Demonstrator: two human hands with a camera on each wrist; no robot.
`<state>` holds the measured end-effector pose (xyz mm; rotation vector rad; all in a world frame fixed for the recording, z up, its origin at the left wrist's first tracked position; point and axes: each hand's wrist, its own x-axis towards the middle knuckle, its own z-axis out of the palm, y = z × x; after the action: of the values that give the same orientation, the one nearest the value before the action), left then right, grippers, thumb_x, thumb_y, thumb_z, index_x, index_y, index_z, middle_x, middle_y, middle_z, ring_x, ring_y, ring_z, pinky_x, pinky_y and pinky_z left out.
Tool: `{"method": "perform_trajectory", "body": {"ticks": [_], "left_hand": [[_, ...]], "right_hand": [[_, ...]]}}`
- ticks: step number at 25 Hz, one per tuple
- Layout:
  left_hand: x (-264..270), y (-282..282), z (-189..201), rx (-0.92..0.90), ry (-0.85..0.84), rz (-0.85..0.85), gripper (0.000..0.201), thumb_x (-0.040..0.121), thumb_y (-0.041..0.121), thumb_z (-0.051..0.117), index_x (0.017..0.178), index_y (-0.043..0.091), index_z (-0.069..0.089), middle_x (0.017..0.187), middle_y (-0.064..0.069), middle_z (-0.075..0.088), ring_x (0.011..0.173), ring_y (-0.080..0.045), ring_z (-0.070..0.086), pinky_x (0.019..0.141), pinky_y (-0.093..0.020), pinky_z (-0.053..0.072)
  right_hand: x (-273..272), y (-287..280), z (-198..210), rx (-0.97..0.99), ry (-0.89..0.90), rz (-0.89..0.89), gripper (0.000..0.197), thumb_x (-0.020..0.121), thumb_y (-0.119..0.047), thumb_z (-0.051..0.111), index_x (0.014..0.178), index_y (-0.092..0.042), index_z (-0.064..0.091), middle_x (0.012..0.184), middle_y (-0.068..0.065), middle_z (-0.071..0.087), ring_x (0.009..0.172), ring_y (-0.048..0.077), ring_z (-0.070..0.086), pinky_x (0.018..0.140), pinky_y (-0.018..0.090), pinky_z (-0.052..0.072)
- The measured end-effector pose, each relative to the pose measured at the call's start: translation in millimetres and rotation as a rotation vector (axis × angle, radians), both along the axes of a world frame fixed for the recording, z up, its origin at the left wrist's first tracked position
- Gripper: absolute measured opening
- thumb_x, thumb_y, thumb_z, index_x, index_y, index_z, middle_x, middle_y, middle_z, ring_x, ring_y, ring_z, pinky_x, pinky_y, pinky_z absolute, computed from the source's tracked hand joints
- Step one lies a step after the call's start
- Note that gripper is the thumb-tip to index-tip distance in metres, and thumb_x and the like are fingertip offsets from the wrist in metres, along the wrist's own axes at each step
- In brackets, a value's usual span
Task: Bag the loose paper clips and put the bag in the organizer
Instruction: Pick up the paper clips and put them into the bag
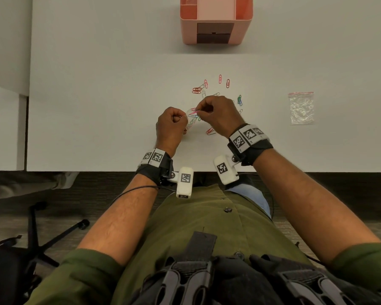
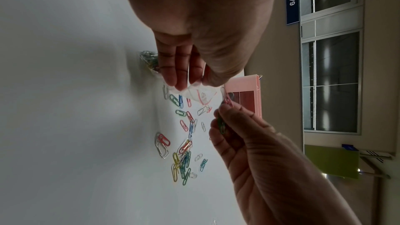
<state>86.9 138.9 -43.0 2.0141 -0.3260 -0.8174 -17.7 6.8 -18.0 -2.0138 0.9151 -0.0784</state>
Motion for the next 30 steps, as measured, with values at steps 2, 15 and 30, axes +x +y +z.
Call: {"method": "perform_trajectory", "body": {"ticks": [2, 15, 30], "left_hand": [[1.1, 0.1, -0.5, 0.004, -0.01, -0.003, 0.006, 0.094, 0.012, 0.065, 0.093, 0.017, 0.067, 0.085, 0.002, 0.073, 0.077, -0.017, 0.075, 0.07, -0.043, 0.065], [0.2, 3.5, 2.6, -0.016, -0.036, -0.038, 0.008, 0.095, 0.011, 0.065, 0.093, 0.019, 0.065, 0.077, 0.003, 0.068, 0.07, -0.017, 0.07, 0.076, -0.049, 0.064], [-0.9, 2.5, 1.8, -0.003, -0.004, -0.019, 0.008, 0.097, 0.016, 0.065, 0.09, 0.019, 0.063, 0.086, 0.005, 0.073, 0.074, -0.012, 0.074, 0.069, -0.04, 0.062]], "right_hand": [[6.1, 9.3, 3.8, -0.17, 0.057, 0.118, 0.01, 0.09, -0.019, 0.066, 0.096, -0.016, 0.073, 0.093, 0.001, 0.07, 0.085, 0.016, 0.064, 0.079, 0.032, 0.055], [18.5, 24.6, 6.4, -0.088, 0.036, 0.078, 0.021, 0.087, -0.012, 0.07, 0.108, -0.014, 0.069, 0.095, 0.002, 0.072, 0.087, 0.016, 0.067, 0.083, 0.035, 0.056], [-65.7, -29.2, -17.6, -0.219, 0.435, 0.038, 0.056, 0.08, -0.032, 0.079, 0.129, -0.02, 0.054, 0.13, 0.009, 0.051, 0.119, 0.029, 0.052, 0.094, 0.044, 0.049]]}}
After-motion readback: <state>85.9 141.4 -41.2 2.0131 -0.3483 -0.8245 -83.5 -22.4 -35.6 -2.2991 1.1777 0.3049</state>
